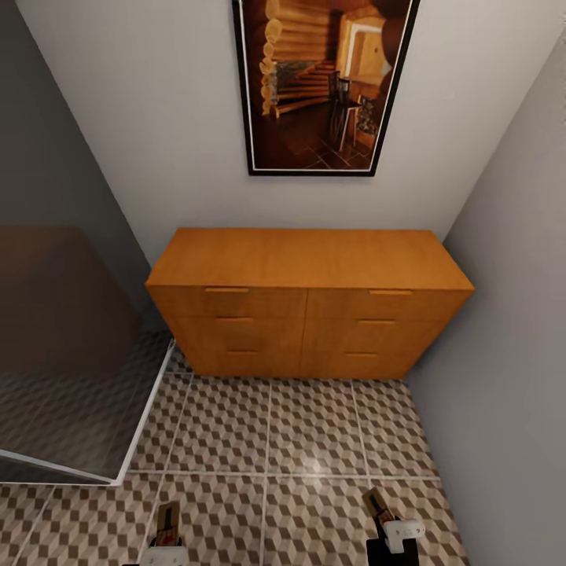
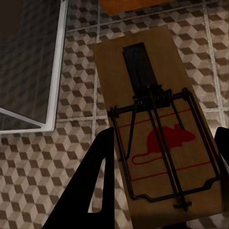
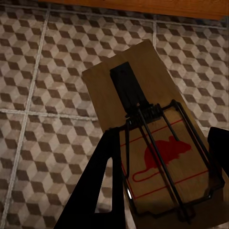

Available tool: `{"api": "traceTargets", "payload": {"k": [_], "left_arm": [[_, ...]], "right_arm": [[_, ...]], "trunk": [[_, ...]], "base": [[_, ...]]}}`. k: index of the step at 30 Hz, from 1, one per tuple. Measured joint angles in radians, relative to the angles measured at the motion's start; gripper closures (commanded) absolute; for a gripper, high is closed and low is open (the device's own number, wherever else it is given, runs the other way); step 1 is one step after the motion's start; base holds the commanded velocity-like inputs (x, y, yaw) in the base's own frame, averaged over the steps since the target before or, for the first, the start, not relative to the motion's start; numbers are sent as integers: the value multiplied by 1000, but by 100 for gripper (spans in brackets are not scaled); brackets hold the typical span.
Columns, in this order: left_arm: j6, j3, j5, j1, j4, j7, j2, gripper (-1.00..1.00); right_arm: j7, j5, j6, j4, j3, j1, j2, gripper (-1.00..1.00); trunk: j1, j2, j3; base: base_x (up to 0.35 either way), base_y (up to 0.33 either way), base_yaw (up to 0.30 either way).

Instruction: Take the four mousetraps from the cabinet in the bathroom and place them on the bathroom floor. Make sure all four end up on the same floor surface, and ensure that at least two of them are either under or directly next to the same bathroom sink.

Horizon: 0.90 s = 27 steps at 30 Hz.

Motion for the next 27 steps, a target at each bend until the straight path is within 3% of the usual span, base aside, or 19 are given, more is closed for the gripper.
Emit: {"api": "traceTargets", "payload": {"k": [27], "left_arm": [[0,0,0,0,0,-1,-1,100]], "right_arm": [[-1,0,-3,0,0,0,1,100]], "trunk": [[0,0,44]], "base": [[0,0,-67]]}}
